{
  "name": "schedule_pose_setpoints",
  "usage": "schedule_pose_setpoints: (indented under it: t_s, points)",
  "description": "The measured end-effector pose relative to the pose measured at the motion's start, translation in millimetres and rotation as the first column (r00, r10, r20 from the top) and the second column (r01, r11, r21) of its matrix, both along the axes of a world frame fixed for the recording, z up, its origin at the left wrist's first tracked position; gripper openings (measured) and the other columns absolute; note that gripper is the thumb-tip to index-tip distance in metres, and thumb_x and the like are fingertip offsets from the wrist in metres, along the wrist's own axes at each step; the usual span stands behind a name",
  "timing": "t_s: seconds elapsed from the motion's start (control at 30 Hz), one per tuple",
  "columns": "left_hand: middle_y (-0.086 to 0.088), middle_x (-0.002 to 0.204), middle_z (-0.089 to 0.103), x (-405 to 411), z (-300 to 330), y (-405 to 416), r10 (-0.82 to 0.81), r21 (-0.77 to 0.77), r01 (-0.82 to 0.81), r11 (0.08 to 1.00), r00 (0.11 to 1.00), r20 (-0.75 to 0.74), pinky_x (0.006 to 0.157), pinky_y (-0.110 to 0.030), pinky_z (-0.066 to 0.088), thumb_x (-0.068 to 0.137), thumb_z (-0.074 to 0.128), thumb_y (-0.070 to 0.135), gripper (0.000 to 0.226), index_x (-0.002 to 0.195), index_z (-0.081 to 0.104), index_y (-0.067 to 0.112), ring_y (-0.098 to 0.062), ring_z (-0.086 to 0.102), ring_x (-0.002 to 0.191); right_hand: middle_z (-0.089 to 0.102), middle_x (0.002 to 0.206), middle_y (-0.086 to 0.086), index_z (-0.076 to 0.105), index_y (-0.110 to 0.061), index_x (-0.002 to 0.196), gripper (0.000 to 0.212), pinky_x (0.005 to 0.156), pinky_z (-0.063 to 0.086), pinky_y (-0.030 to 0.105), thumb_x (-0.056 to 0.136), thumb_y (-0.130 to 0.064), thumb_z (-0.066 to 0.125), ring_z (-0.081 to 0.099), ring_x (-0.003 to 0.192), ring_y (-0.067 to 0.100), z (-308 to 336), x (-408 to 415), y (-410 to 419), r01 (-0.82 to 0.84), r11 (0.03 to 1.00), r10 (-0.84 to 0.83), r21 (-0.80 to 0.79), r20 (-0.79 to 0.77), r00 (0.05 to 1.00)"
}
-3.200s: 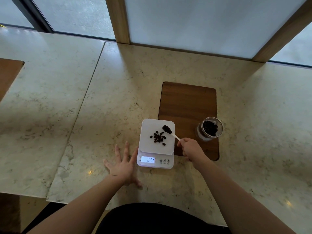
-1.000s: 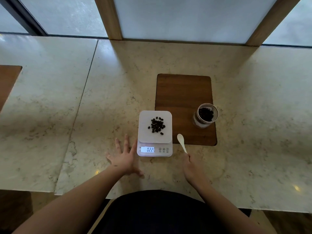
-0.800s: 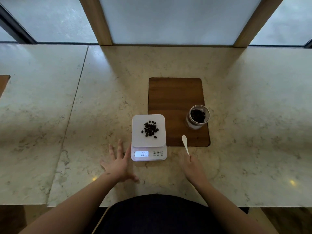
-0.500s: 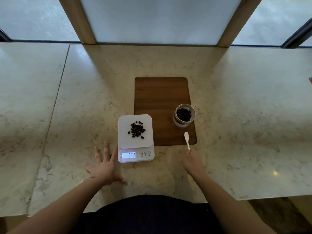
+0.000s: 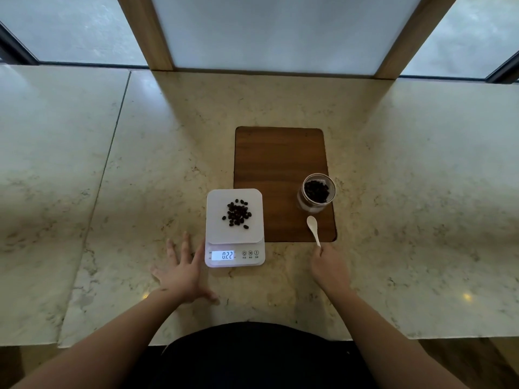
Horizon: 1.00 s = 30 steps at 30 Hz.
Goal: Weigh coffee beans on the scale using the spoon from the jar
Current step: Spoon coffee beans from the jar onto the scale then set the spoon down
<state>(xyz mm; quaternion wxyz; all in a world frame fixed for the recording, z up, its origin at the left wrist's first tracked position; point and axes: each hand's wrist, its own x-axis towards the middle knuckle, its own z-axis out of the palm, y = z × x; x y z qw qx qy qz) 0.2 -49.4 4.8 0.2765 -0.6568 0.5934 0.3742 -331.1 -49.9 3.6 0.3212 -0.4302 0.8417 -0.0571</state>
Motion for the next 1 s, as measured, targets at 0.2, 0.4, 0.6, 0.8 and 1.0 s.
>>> schedule_pose_setpoints:
  t_s: [0.2, 0.4, 0.6, 0.8, 1.0]
  points:
    - [0.005, 0.14, -0.064, -1, 4, 0, 0.002, -0.002, -0.002, 1.0, 1.0, 0.001, 0.106, -0.088, 0.007, 0.043, 0.077, 0.089, 0.159, 0.126, -0.053, 0.052, -0.04, -0.051, 0.136, 0.06, 0.082, 0.007, 0.063, -0.013, 0.095, 0.02, 0.065, 0.051, 0.039, 0.097, -0.024, 0.046, 0.058, 0.076, 0.024, -2, -3, 6, -0.1, 0.995, 0.098, -0.022, -0.057, 0.994]
    - [0.006, 0.138, -0.066, 0, 4, 0, 0.0, -0.001, 0.0, 1.0, 1.0, -0.011, 0.105, -0.089, 0.005, 0.044, 0.077, 0.089, 0.159, 0.129, -0.051, 0.052, -0.04, -0.053, 0.134, 0.061, 0.089, 0.007, 0.06, -0.017, 0.104, 0.013, 0.06, 0.042, 0.033, 0.095, -0.016, 0.051, 0.059, 0.078, 0.023, 0, -3, 9, -0.06, 0.997, 0.059, -0.048, -0.007, 0.998]
    - [0.006, 0.138, -0.066, -1, 3, 1, 0.009, -0.009, -0.01, 1.0, 1.0, -0.022, 0.105, -0.089, 0.004, 0.044, 0.078, 0.088, 0.158, 0.126, -0.053, 0.054, -0.038, -0.054, 0.133, 0.061, 0.081, 0.002, 0.057, -0.016, 0.091, 0.008, 0.058, 0.046, 0.033, 0.095, -0.022, 0.055, 0.058, 0.069, 0.015, -3, -1, 16, 0.13, 0.99, -0.126, -0.061, 0.062, 0.99]
    - [0.008, 0.136, -0.067, 1, 2, 0, 0.019, -0.003, -0.019, 1.0, 0.999, -0.032, 0.104, -0.089, 0.003, 0.041, 0.078, 0.088, 0.16, 0.129, -0.051, 0.054, -0.039, -0.055, 0.132, 0.06, 0.073, 0.001, 0.052, -0.022, 0.078, 0.018, 0.051, 0.041, 0.031, 0.095, -0.024, 0.055, 0.057, 0.063, 0.016, -2, -2, 15, 0.154, 0.979, -0.146, -0.136, 0.063, 0.987]
    - [0.009, 0.135, -0.068, 0, 3, 1, 0.02, -0.016, -0.02, 1.0, 0.999, -0.036, 0.104, -0.089, 0.004, 0.038, 0.079, 0.088, 0.162, 0.129, -0.051, 0.056, -0.038, -0.056, 0.13, 0.06, 0.07, 0.001, 0.055, -0.02, 0.075, 0.016, 0.052, 0.042, 0.031, 0.09, -0.024, 0.06, 0.057, 0.064, 0.018, -2, -4, 17, 0.244, 0.946, -0.228, -0.212, 0.097, 0.969]
